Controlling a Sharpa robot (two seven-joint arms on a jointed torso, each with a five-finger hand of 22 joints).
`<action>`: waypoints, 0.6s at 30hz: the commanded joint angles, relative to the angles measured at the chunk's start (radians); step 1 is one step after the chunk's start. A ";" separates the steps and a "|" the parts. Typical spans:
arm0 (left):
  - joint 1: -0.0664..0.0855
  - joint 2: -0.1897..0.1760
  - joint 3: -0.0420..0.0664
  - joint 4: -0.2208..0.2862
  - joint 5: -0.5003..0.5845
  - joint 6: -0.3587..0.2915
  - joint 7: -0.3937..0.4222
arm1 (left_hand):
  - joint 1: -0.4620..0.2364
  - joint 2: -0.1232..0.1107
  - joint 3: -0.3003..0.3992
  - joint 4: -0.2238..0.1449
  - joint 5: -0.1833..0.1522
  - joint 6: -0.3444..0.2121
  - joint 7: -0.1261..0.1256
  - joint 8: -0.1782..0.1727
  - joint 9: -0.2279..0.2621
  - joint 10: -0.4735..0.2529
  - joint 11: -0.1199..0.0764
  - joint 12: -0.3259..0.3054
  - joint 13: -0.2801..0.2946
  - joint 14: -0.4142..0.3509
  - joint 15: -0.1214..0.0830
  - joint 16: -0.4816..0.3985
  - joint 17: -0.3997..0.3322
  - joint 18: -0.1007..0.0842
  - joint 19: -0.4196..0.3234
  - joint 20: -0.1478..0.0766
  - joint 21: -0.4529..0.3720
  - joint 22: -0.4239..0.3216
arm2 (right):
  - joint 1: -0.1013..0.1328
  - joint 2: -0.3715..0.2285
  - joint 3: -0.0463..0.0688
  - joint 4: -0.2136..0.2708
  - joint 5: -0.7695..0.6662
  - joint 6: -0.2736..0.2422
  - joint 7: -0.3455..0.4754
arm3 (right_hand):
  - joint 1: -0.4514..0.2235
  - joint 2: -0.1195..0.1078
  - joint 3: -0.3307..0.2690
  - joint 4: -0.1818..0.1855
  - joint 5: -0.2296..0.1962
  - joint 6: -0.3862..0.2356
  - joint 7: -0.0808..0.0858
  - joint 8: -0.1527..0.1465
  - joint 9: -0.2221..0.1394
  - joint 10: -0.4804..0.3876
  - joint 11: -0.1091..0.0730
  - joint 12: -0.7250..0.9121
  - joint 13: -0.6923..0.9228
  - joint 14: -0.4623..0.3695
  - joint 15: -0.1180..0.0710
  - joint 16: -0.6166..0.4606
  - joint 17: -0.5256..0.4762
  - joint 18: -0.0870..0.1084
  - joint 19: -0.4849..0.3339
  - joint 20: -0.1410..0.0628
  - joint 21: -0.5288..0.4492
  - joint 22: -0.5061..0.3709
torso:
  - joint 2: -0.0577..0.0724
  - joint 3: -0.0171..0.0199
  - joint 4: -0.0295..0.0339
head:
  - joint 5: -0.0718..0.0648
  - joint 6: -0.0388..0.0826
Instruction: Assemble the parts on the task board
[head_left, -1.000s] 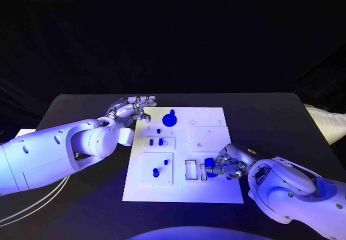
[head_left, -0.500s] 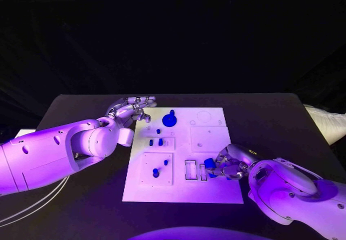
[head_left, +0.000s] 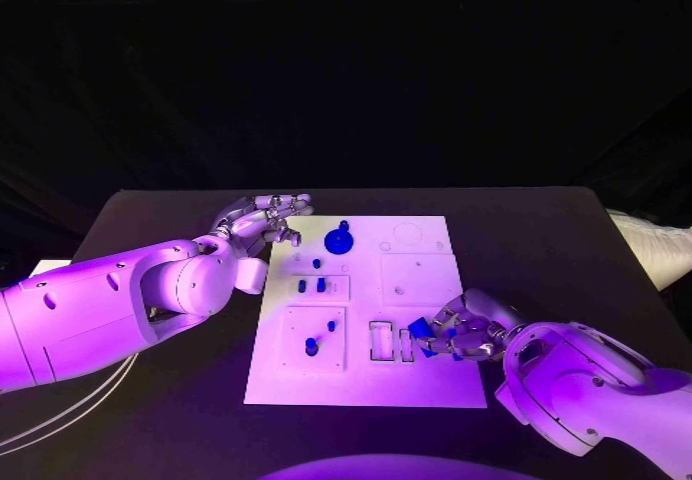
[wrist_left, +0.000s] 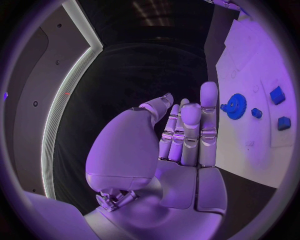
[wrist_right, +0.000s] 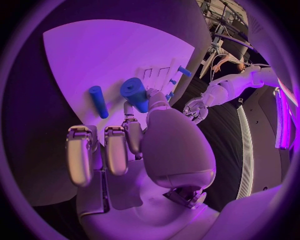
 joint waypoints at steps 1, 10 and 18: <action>-0.001 0.001 0.000 0.003 -0.003 0.021 0.001 | 0.000 0.007 -0.005 -0.001 0.007 -0.007 0.002 0.006 0.000 -0.006 0.002 0.005 -0.001 -0.008 0.002 -0.001 -0.001 0.011 -0.007 0.001 -0.003 -0.001 | 0.002 -0.001 0.001 0.008 0.100 -0.074 0.007 | 0.033 0.059 0.000 0.006 0.006 0.000 -0.002 0.005 0.027 -0.004 -0.005 -0.005 0.003 0.067 -0.006 0.003 0.064 -0.014 0.052 -0.006 0.004 0.177 | 0.000 0.0000 0.0003 | 0.000 0.001; -0.002 0.000 0.000 0.003 -0.007 0.022 0.002 | 0.001 0.008 -0.005 -0.002 0.007 -0.008 0.002 0.006 0.000 -0.008 0.003 0.005 -0.001 -0.009 0.002 -0.002 -0.003 0.012 -0.008 0.001 -0.006 -0.003 | 0.004 0.006 0.004 0.027 0.126 -0.094 0.030 | 0.030 0.057 -0.001 0.010 0.011 0.001 -0.003 0.006 0.030 -0.004 -0.005 -0.007 0.003 0.068 -0.006 0.003 0.065 -0.014 0.052 -0.006 0.004 0.176 | 0.000 -0.0001 0.0013 | 0.001 0.002; -0.002 0.004 0.000 0.003 -0.007 0.022 0.002 | 0.001 0.008 -0.005 -0.002 0.007 -0.008 0.002 0.006 0.000 -0.008 0.003 0.005 -0.001 -0.009 0.002 -0.002 -0.003 0.012 -0.008 0.001 -0.006 -0.003 | 0.005 0.049 0.004 0.027 0.131 -0.038 0.035 | 0.010 0.051 -0.010 0.030 0.012 0.009 -0.004 0.007 0.038 0.001 -0.006 -0.004 0.009 0.068 -0.007 0.005 0.068 -0.014 0.053 -0.007 0.005 0.178 | 0.000 -0.0021 0.0039 | -0.003 0.002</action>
